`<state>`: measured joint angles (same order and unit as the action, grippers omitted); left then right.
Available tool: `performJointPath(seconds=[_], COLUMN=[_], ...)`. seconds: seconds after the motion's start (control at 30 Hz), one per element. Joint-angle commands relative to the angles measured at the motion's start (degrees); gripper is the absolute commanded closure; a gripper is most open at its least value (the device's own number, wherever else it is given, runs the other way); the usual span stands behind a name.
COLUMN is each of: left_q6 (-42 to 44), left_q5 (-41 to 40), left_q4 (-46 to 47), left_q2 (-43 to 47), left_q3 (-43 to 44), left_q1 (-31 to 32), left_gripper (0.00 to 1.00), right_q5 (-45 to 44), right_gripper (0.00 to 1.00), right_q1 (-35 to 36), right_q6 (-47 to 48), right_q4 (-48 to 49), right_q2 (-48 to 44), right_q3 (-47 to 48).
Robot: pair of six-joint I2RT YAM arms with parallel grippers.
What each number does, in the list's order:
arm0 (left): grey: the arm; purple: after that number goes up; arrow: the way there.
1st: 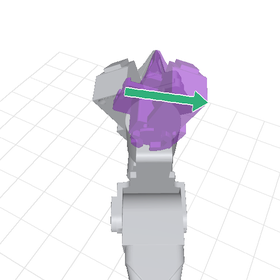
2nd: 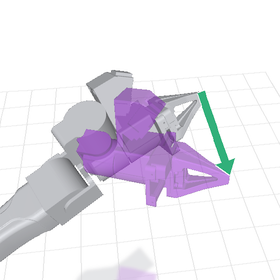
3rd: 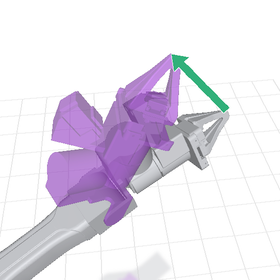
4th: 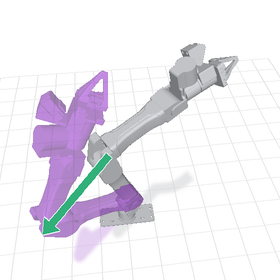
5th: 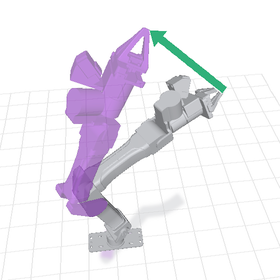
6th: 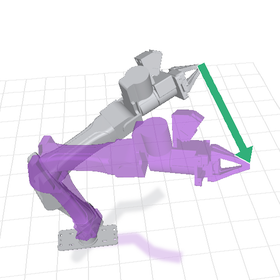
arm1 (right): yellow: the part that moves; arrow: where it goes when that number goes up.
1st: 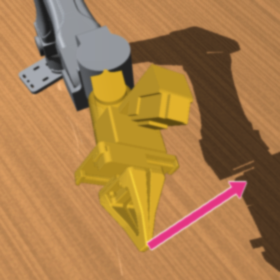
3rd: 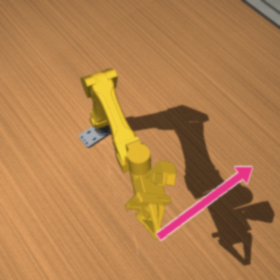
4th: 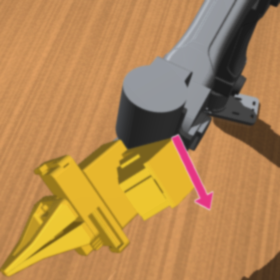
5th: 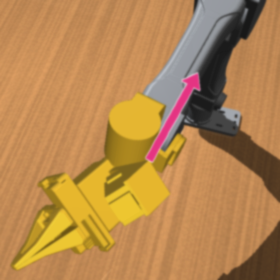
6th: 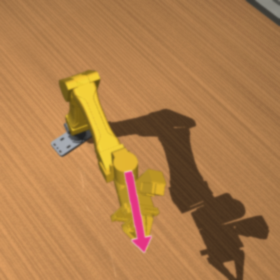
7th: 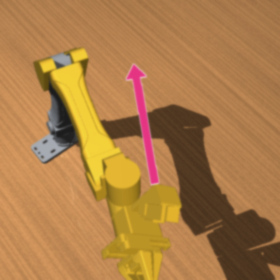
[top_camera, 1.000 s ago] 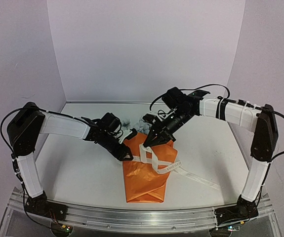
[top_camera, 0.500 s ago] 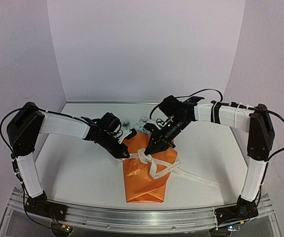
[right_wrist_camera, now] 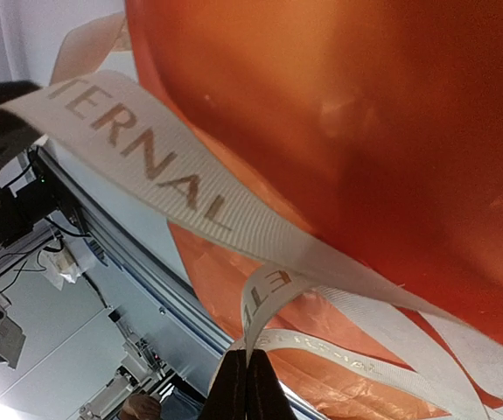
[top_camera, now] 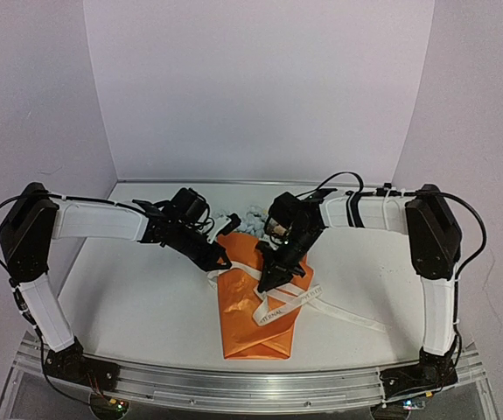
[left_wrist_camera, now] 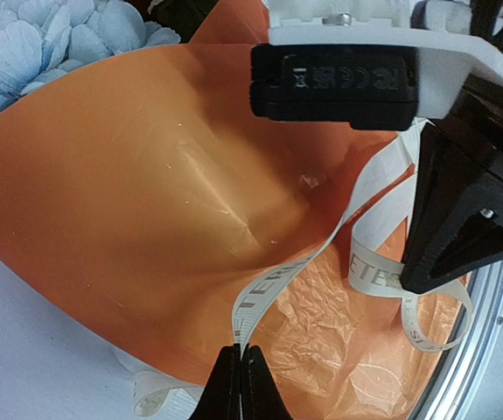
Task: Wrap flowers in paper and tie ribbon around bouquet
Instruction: Cross the ribbon over the folded bouquet.
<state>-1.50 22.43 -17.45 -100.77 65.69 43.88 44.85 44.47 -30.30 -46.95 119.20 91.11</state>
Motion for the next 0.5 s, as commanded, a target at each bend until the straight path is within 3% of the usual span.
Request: performJointPath(seconds=[0.0,0.47], left_q6=[-0.44,-2.22], left_q5=[2.70,4.57], left_q4=[2.00,5.75], left_q2=[2.95,4.98], left_q3=[3.18,3.36], left_q1=[0.16,0.42], left_gripper=[1.00,1.00], right_q5=[-5.63,-3.83], right_gripper=[1.00,1.00], right_q1=[0.90,2.57], right_q6=[-1.16,-2.18], right_q4=[-0.24,8.50], right_q2=[2.05,-2.65], right_q3=[4.84,3.65])
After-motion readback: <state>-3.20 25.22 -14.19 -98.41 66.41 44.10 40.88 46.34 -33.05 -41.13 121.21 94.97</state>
